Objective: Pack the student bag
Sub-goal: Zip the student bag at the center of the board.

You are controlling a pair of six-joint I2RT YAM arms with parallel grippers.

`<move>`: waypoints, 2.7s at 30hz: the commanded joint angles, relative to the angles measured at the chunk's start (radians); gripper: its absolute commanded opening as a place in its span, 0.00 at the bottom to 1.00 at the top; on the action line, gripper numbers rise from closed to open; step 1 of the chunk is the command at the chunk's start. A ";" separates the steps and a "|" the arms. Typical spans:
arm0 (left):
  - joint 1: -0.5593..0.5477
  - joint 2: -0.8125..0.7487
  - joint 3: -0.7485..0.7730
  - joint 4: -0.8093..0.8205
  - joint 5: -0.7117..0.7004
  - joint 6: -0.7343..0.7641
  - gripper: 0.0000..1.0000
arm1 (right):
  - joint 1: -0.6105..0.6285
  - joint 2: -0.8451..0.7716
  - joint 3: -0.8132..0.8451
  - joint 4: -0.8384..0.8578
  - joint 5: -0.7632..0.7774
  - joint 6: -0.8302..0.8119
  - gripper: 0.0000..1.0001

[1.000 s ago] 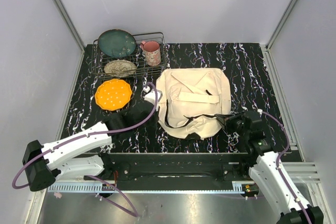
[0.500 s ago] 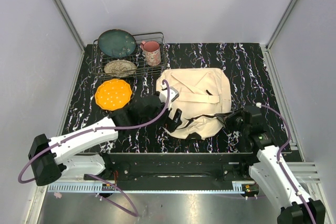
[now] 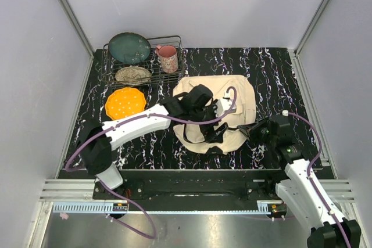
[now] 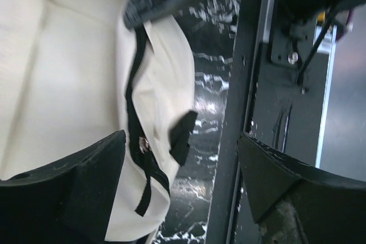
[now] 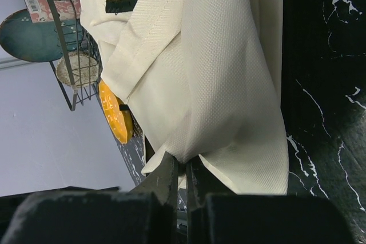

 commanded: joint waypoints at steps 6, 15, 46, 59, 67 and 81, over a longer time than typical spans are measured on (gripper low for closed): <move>0.011 0.032 0.034 -0.136 0.043 0.071 0.74 | -0.010 -0.005 0.039 0.038 0.002 -0.025 0.06; 0.037 0.067 0.059 -0.165 -0.020 0.050 0.62 | -0.010 0.017 0.044 0.060 -0.012 -0.022 0.06; 0.045 0.048 0.005 -0.188 -0.011 -0.013 0.00 | -0.010 0.055 0.044 0.087 0.045 -0.021 0.08; 0.054 -0.126 -0.265 -0.131 -0.017 -0.161 0.00 | -0.038 0.026 0.028 0.089 0.169 -0.008 0.00; 0.083 -0.186 -0.296 -0.162 -0.056 -0.184 0.00 | -0.049 0.026 0.021 0.092 0.122 -0.021 0.18; 0.069 -0.130 -0.158 0.004 -0.017 -0.320 0.00 | -0.047 -0.084 0.093 -0.177 -0.371 0.083 0.76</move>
